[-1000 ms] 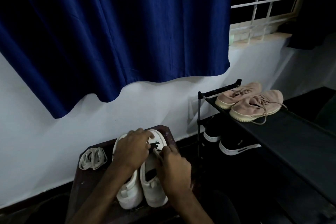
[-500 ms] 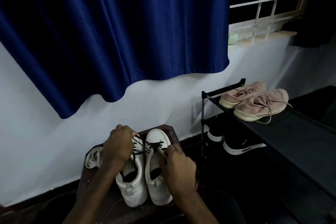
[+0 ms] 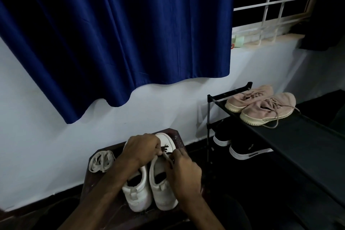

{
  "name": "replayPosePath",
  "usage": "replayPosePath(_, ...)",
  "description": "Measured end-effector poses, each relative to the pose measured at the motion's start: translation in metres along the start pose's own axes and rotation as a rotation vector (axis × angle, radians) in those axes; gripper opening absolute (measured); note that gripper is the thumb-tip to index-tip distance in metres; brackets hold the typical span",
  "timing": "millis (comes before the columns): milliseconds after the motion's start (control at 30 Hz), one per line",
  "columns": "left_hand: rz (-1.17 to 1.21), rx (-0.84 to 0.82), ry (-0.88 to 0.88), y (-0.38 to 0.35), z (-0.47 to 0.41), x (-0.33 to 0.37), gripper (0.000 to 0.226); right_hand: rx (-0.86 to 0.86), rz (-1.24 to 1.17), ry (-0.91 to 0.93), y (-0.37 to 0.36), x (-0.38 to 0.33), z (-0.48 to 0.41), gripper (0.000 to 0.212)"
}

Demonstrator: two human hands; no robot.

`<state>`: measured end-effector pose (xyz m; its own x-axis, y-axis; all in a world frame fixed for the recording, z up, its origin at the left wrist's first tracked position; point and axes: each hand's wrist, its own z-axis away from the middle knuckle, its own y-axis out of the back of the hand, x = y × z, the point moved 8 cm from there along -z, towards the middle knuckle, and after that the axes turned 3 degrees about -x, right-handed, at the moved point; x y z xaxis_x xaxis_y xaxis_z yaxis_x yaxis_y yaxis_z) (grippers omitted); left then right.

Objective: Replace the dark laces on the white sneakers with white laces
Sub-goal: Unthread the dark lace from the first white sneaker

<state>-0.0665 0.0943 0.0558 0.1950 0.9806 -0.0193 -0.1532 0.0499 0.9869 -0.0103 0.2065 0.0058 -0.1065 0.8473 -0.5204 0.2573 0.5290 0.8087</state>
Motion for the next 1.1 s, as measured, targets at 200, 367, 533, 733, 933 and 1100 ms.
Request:
replayPosePath(200, -0.307, 0.252, 0.039, 0.031, 0.008, -0.024, 0.021, -0.007, 0.071, 0.014, 0.006, -0.003, -0.002, 0.024)
replayPosePath(367, -0.221, 0.152, 0.352, 0.029, 0.026, -0.102, 0.024, -0.007, 0.025, 0.015, 0.006, -0.003, -0.001, 0.023)
replayPosePath(533, 0.159, 0.313, 0.018, 0.025, 0.020, -0.035, 0.019, -0.044, -0.001, 0.011, 0.005, -0.005, -0.001, 0.033)
replayPosePath(733, -0.034, 0.037, -0.048, 0.002, 0.003, 0.016, 0.020, -0.090, 0.014, 0.006, 0.003, -0.004, 0.000, 0.032)
replayPosePath(933, -0.167, 0.023, -0.008, 0.004, -0.003, 0.017, 0.022, -0.016, 0.011, 0.028, 0.006, -0.005, -0.001, 0.031)
replayPosePath(1100, -0.397, 0.222, 0.091, 0.031, 0.003, -0.011, 0.026, 0.050, 0.131, 0.036, 0.007, -0.007, -0.003, 0.027)
